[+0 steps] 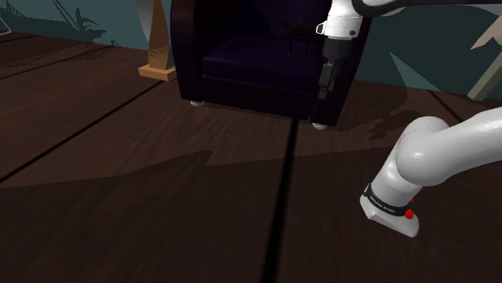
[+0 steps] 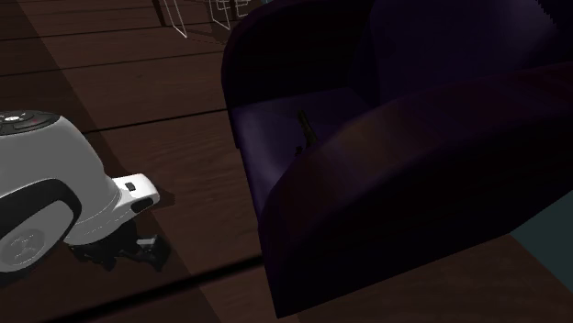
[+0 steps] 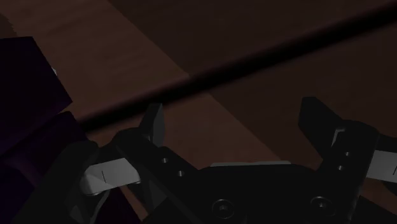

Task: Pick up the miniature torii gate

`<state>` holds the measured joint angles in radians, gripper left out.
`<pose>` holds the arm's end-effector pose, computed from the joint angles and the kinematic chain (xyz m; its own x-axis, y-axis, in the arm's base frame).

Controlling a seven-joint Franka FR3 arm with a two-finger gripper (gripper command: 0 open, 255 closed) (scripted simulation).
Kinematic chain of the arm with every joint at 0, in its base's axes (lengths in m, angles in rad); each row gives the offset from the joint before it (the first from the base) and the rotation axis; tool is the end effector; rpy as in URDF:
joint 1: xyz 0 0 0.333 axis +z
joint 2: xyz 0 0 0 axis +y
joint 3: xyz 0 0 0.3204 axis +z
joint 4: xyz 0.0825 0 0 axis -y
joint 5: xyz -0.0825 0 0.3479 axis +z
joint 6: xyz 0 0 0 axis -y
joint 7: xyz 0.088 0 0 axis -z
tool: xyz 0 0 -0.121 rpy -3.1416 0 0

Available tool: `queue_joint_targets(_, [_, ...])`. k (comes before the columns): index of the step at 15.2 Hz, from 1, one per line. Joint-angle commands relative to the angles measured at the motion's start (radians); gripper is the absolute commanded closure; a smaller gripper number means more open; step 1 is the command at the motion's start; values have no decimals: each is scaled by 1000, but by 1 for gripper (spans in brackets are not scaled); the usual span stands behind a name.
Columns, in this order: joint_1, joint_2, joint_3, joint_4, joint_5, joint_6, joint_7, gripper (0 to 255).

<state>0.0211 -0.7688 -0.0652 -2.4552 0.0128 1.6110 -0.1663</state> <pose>0.2702 -0.0146 0.5348 0.9876 0.1427 -0.0657 0.1381 -0.9879 -0.0698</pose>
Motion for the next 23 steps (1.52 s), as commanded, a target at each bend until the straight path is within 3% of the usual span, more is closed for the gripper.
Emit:
queue_joint_targets(1, [0, 0, 0, 0, 0, 0, 0, 0])
queue_joint_targets(13, [-42, 283, -158, 270, -175, 87, -270, 0])
queue_joint_targets(18, [-52, 419, -210, 422, -204, 113, -381, 0])
queue_joint_targets(23, [-96, 567, -229, 601, -199, 128, -499, 0])
